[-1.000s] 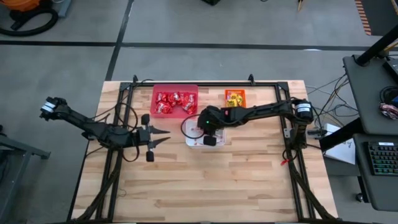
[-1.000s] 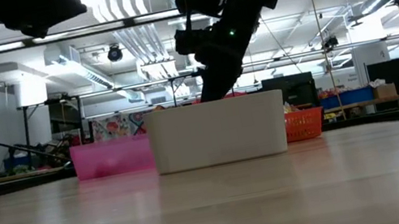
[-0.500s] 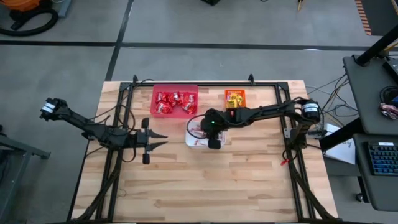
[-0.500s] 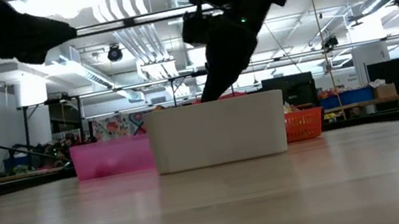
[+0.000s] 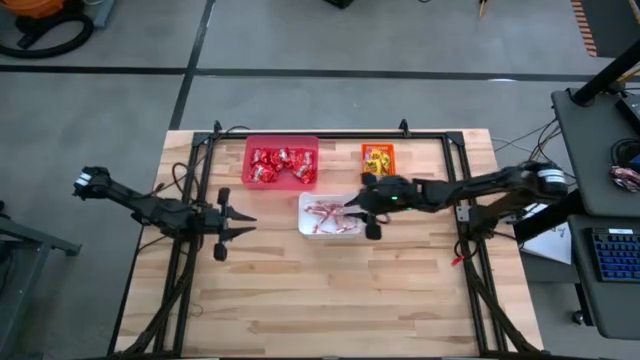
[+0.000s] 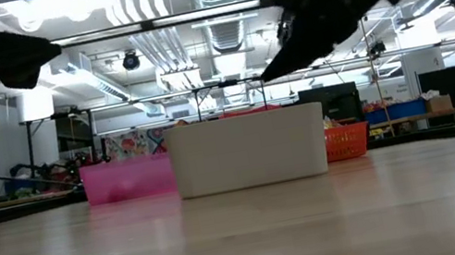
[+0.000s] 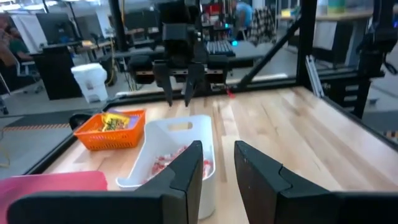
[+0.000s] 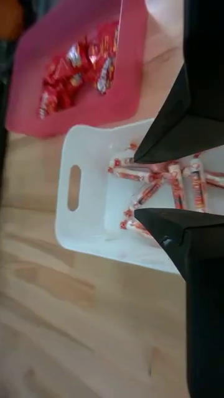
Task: Sort candy
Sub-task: Return to Home Position
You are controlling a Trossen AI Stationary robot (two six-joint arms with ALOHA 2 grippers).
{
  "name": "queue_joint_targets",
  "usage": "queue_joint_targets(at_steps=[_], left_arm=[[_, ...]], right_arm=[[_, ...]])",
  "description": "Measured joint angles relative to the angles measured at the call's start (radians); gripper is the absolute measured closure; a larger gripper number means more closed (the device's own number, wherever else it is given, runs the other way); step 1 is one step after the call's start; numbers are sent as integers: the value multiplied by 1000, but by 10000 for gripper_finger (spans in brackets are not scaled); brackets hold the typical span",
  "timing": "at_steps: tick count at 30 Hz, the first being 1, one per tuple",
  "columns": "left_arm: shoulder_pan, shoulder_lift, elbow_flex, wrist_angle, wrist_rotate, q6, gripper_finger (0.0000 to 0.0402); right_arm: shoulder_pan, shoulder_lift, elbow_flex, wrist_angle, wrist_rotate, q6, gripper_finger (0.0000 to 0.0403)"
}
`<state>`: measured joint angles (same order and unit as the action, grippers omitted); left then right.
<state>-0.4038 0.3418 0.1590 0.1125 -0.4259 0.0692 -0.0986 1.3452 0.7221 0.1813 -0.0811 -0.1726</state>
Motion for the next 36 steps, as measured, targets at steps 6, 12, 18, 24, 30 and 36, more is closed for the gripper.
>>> queue_joint_targets(at_steps=[6,12,18,24,30,36], left_arm=[[0,-136,-69,3,7,8,326],[0,-263,-109,-10,10,29,326],[0,-343,-143,-17,10,35,326],[0,-337,-142,-50,-135,-11,326],[0,-304,-135,-87,-545,-143,326],[0,-283,-136,-87,-603,-145,326]], right_arm=[[0,-191,-175,107,5,42,282],[0,-356,-304,130,31,90,282],[0,-499,-410,154,38,123,282],[0,-639,-518,172,75,95,282],[0,-731,-578,226,109,94,284],[0,-768,-572,214,109,-13,301]])
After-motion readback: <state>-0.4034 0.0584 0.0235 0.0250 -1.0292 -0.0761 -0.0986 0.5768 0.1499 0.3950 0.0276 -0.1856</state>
